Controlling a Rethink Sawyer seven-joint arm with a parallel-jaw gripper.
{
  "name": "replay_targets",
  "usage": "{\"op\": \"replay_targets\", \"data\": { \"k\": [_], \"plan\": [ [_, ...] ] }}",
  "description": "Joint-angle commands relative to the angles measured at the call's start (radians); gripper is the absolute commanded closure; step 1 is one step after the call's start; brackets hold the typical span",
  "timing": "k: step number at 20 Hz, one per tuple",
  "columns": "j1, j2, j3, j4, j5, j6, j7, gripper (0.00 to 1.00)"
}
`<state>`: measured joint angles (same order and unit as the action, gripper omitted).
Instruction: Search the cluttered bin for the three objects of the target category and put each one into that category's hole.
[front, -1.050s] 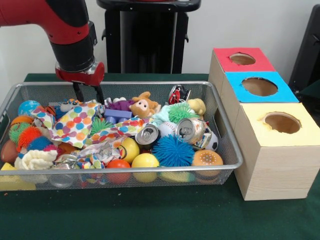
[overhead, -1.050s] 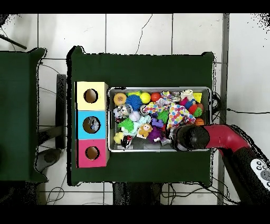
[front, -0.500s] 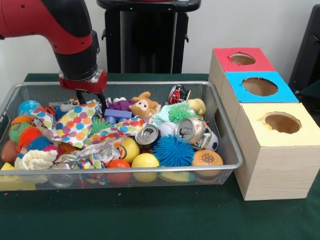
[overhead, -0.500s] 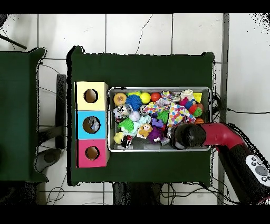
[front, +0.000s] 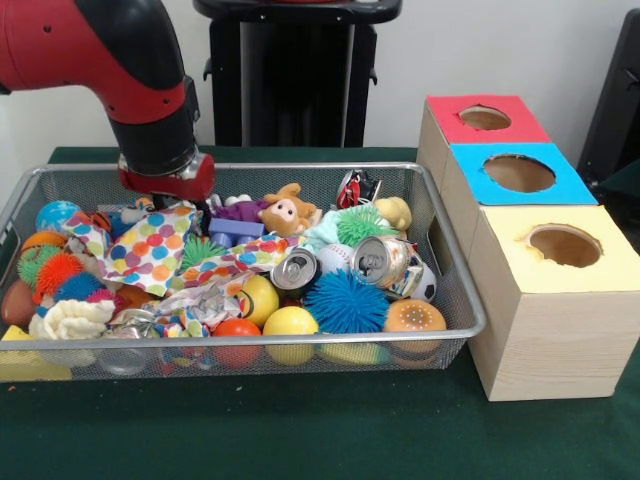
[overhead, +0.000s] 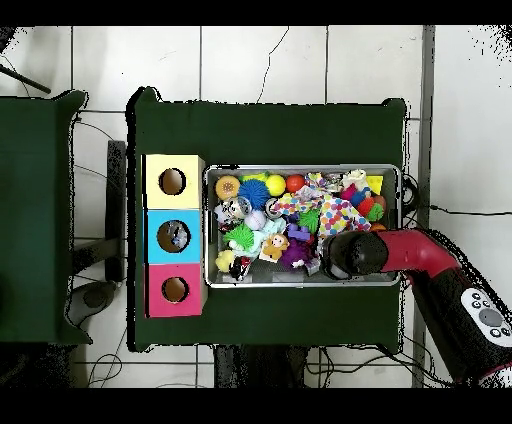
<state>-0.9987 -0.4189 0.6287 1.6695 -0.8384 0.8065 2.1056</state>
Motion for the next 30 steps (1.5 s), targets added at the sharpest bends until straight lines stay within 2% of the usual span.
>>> {"op": "replay_targets", "data": {
  "k": [1, 7, 12, 18, 22, 30],
  "plan": [
    [0.019, 0.125, -0.015, -0.108, -0.136, -0.109, -0.267, 0.00],
    [0.012, 0.184, -0.007, -0.150, -0.157, -0.124, -0.304, 0.00],
    [0.021, 0.231, 0.004, -0.218, -0.177, -0.130, -0.330, 0.00],
    [0.020, 0.235, 0.027, -0.239, -0.174, -0.120, -0.365, 0.00],
    [0.016, 0.237, 0.049, -0.262, -0.155, -0.092, -0.400, 0.00],
    [0.018, 0.296, 0.086, -0.374, -0.141, -0.032, -0.470, 0.00]
  ]
}}
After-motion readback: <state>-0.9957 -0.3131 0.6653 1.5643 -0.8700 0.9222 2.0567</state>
